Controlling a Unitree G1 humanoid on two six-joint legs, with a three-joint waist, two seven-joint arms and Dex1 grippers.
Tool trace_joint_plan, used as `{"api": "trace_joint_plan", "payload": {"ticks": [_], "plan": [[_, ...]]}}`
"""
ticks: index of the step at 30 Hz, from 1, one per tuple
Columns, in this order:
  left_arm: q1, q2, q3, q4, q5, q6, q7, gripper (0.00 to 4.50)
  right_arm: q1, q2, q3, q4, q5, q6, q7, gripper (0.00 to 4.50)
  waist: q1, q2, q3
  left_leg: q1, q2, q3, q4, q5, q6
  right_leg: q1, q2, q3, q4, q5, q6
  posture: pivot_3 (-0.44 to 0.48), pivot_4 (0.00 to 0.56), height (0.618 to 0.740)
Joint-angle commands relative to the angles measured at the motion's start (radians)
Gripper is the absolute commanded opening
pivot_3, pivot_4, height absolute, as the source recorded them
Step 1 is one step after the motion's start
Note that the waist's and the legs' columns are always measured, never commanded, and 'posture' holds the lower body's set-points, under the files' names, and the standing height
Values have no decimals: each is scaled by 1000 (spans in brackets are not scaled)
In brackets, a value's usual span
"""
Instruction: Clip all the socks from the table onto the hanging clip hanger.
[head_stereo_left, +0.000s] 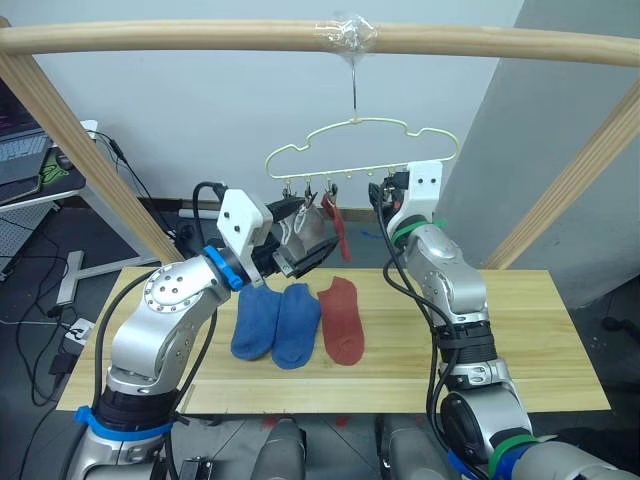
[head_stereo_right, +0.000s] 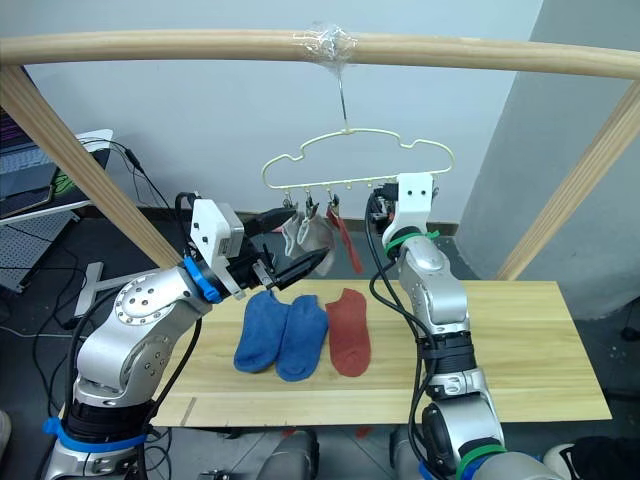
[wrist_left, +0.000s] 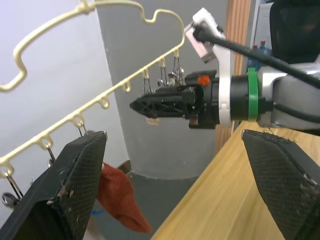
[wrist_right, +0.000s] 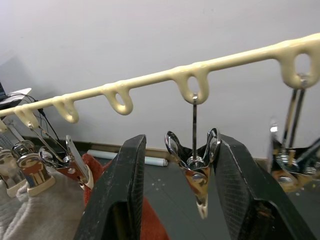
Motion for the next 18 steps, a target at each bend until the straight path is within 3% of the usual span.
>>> {"api": "trace_joint_plan", "payload": {"ticks": [1, 18], "plan": [[-19, -12, 21, -28, -10, -7, 9, 4500, -36, 1, 4, -16, 8, -34, 3, 2014, 0, 0, 0, 0, 0, 0, 0, 0, 0, 0, 0, 0, 0, 0, 0, 119, 175, 740], [-33, -22, 30, -24, -28, 15, 9, 4500, -60, -13, 15, 25, 0, -67, 11, 2014, 0, 0, 0, 0, 0, 0, 0, 0, 0, 0, 0, 0, 0, 0, 0, 113, 184, 740]]}}
